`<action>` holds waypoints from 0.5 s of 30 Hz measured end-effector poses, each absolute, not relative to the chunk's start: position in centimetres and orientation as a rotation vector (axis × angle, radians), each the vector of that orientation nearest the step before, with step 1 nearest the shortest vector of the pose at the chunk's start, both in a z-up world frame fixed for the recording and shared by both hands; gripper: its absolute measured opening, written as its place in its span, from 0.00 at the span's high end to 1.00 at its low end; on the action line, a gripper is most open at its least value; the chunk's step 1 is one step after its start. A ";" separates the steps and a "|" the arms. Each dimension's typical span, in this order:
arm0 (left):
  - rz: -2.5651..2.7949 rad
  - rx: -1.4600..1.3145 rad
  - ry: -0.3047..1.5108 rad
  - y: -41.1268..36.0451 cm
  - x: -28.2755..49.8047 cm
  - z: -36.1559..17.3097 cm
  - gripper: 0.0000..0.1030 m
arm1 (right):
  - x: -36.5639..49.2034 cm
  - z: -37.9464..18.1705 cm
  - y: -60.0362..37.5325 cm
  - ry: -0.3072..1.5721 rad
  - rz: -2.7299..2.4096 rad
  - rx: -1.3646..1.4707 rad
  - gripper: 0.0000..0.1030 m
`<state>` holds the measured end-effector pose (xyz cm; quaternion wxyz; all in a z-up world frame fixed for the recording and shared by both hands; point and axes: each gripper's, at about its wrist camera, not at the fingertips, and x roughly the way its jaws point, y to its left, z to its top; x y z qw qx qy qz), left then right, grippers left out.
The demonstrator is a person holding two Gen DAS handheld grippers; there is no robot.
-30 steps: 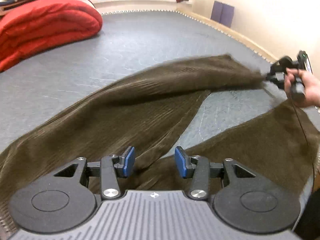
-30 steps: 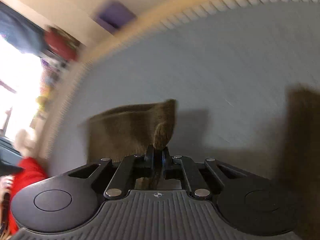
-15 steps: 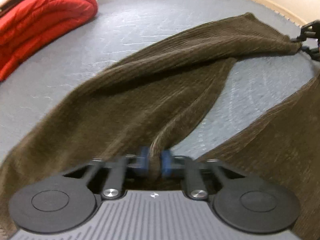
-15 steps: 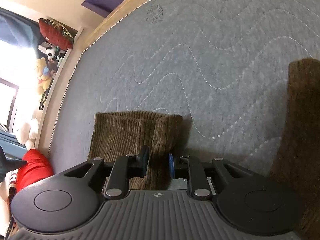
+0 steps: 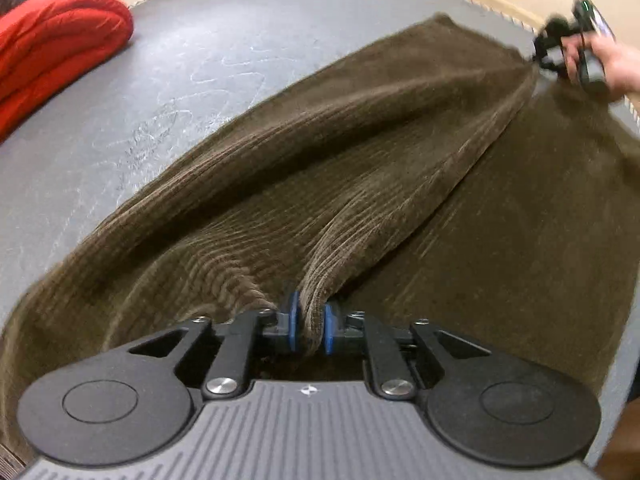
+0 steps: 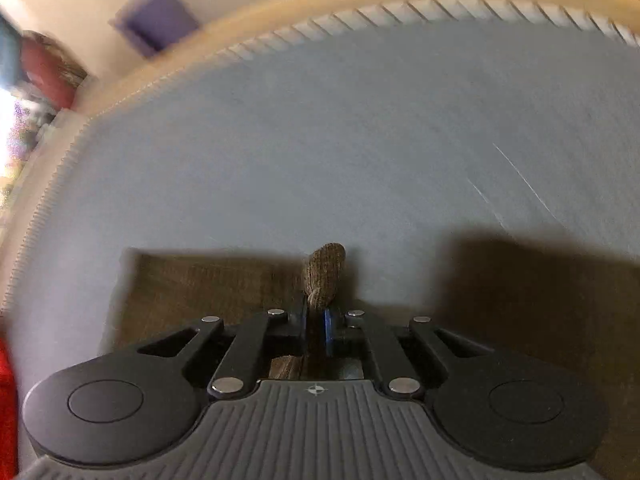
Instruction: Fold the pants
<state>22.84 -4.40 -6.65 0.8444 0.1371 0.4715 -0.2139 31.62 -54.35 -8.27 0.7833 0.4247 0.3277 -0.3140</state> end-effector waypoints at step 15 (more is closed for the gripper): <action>-0.314 -0.054 1.091 2.3 19.4 -6.6 0.96 | 29.6 0.7 -50.7 0.538 -0.708 0.715 0.79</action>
